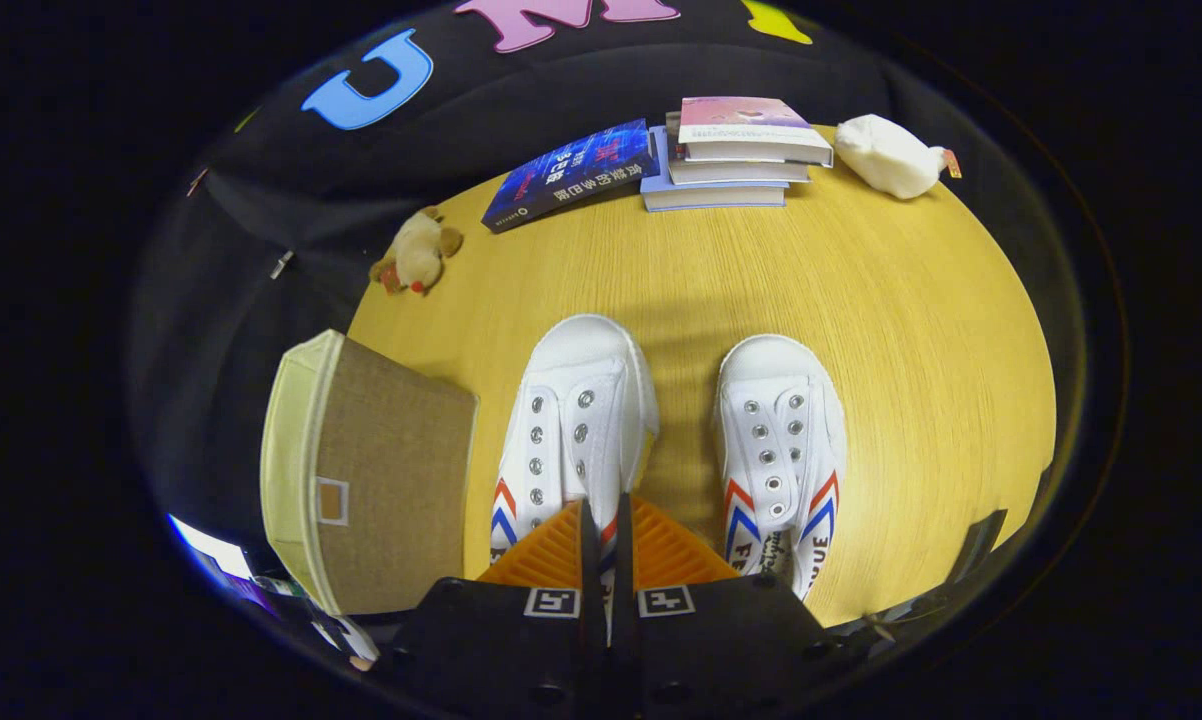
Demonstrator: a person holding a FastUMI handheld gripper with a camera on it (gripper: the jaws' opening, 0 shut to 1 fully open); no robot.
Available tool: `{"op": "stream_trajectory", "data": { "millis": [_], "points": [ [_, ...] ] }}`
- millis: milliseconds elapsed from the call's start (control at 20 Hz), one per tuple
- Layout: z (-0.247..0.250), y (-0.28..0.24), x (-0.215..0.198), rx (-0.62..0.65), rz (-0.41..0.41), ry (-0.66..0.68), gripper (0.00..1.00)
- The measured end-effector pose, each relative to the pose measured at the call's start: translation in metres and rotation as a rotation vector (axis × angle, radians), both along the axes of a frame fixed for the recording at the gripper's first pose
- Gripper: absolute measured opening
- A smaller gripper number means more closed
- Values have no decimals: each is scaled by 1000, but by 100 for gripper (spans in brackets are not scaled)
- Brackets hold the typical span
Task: Open the storage box then place both shoes into the box .Put the left shoe in first, then the right shoe, with the right side of both shoes facing outward in a uniform manner.
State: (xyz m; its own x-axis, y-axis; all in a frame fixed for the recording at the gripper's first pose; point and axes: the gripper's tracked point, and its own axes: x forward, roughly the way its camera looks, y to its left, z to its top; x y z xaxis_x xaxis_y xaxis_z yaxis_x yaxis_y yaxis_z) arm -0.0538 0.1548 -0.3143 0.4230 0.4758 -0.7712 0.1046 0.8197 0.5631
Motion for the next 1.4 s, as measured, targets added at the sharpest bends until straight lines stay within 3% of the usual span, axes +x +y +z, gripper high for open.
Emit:
{"op": "stream_trajectory", "data": {
  "millis": [350, 650, 850, 1200, 1400],
  "points": [
    [116, 38, 13, 101, 6, -45, 6],
    [186, 116, 17, 235, 51, -27, 6],
    [182, 170, 16, 219, 91, 16, 6],
    [130, 251, 16, 171, 123, 156, 6],
    [110, 274, 18, 144, 109, 189, 6]
  ]
}}
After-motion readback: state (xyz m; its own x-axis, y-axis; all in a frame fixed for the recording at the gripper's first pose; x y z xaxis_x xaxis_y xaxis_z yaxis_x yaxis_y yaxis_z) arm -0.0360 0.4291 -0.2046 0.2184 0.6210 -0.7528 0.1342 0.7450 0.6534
